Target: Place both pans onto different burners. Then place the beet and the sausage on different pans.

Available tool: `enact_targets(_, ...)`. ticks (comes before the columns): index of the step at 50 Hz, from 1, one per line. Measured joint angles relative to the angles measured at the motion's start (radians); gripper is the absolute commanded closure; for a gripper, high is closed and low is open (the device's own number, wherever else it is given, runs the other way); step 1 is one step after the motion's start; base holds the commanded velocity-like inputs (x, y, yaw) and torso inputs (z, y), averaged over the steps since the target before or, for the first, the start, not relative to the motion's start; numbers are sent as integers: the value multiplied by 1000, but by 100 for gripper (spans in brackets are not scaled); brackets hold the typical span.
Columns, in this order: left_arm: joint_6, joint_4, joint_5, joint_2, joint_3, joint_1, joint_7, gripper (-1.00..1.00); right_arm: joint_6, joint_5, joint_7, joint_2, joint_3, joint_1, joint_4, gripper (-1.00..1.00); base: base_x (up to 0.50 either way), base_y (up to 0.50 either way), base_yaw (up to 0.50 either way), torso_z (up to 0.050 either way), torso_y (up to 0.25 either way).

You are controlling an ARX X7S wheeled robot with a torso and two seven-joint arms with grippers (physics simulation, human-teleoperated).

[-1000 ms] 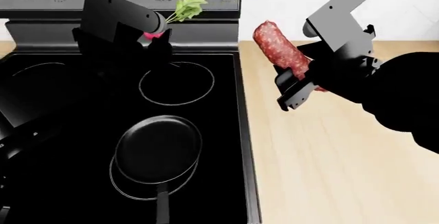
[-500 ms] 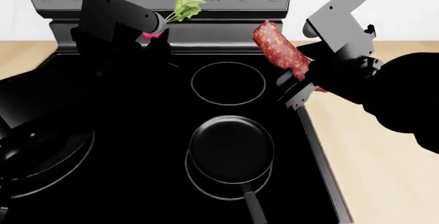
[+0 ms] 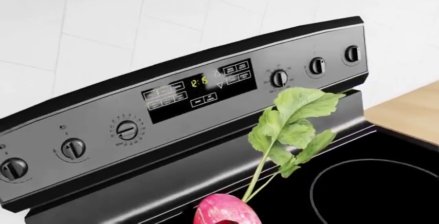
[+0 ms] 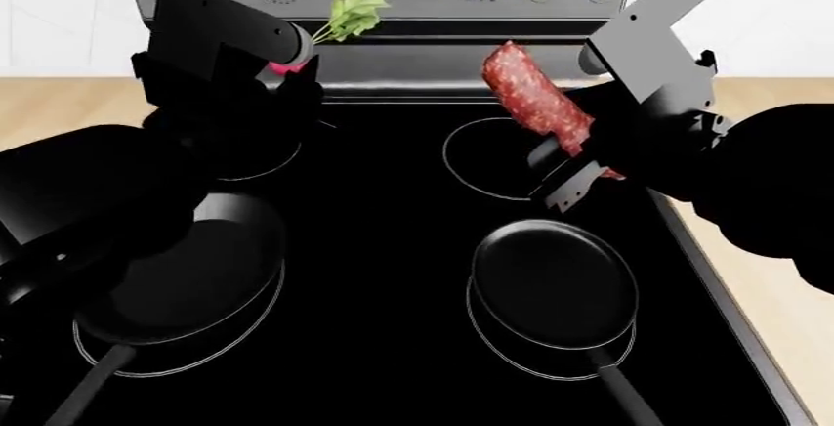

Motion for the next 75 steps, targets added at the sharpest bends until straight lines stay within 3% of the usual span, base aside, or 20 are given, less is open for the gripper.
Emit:
enact_targets(45,-49,26,16,-188,47,80,59,100,38,65,39,68,6,-70,-47,100,0,0,0,0,0)
enact_targets(75,-80,81,-61,-317,16,183,11,100,12,65,35,78,-1,-85,-45,100,0,0,0,0,0)
